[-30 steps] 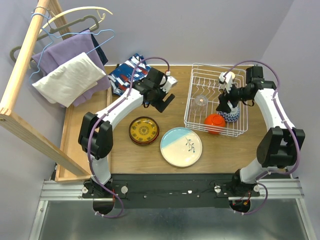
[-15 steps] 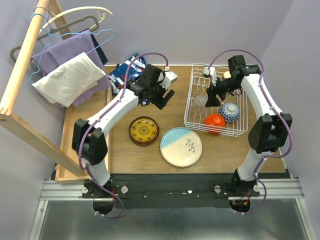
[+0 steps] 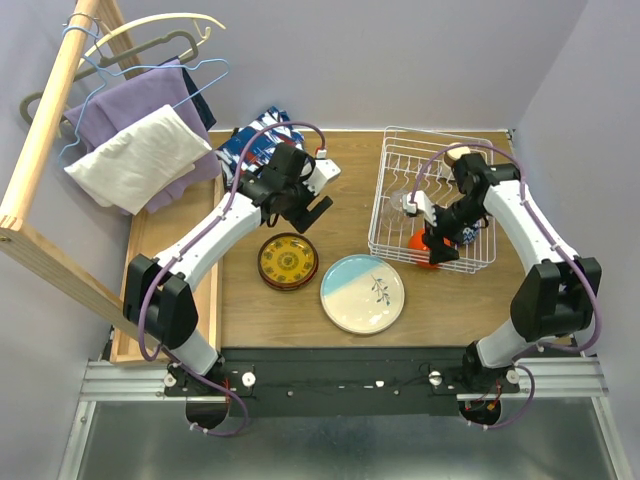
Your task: Load the mixed dishes into the dish rack
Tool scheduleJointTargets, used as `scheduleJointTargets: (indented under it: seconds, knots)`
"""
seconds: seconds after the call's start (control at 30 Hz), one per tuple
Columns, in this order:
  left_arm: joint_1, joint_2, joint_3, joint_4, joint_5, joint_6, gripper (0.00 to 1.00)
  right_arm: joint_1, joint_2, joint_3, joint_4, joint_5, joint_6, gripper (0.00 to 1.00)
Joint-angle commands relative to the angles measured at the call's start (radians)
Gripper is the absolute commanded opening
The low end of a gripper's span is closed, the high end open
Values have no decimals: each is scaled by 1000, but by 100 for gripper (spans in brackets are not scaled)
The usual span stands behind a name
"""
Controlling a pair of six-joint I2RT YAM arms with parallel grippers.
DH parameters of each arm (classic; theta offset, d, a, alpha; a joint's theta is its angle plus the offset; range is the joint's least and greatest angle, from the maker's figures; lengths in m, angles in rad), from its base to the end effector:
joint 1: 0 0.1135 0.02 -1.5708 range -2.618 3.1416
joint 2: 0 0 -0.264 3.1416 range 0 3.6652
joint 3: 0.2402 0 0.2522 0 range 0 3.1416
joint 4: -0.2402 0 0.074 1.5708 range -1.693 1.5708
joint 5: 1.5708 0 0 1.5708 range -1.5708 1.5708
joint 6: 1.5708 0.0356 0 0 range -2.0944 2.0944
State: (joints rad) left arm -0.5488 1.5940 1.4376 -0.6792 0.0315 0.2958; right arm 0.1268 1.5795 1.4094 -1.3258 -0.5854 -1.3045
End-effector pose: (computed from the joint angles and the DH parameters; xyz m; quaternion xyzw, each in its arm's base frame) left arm 0.2988 -0.1840 0.3173 0.3876 0.8488 -0.0599 0.3546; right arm 0.2769 0.0551 0.2918 -0.6359 0.7150 0.2199 0.1900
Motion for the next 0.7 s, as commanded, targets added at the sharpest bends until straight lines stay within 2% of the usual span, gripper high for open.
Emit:
scheduleJointTargets:
  seconds: [0.0,0.2,0.3,0.33,0.4,0.43,0.53,0.67]
  knots:
    - [9,-8,-19,10,-24,19,95,20,8,-59,-58,97,-98,73]
    - [9,6,3,0,-24,20,96,23,57,-38,6,108,-70,70]
    - [9,12,9,-2,-24,22,96,23,66,-36,-1,128,-96,54]
    - [9,14,9,-2,-24,23,96,23,69,-36,-9,134,-110,41]
    - [9,18,9,-2,-24,25,96,23,63,-46,-35,169,-127,28]
    - [9,20,9,0,-24,25,96,22,56,-68,-39,185,-146,17]
    - [9,29,12,4,-24,19,96,23,4,-124,-32,264,-182,4]
    - [9,41,23,9,-8,8,96,23,-78,-257,0,358,-193,0]
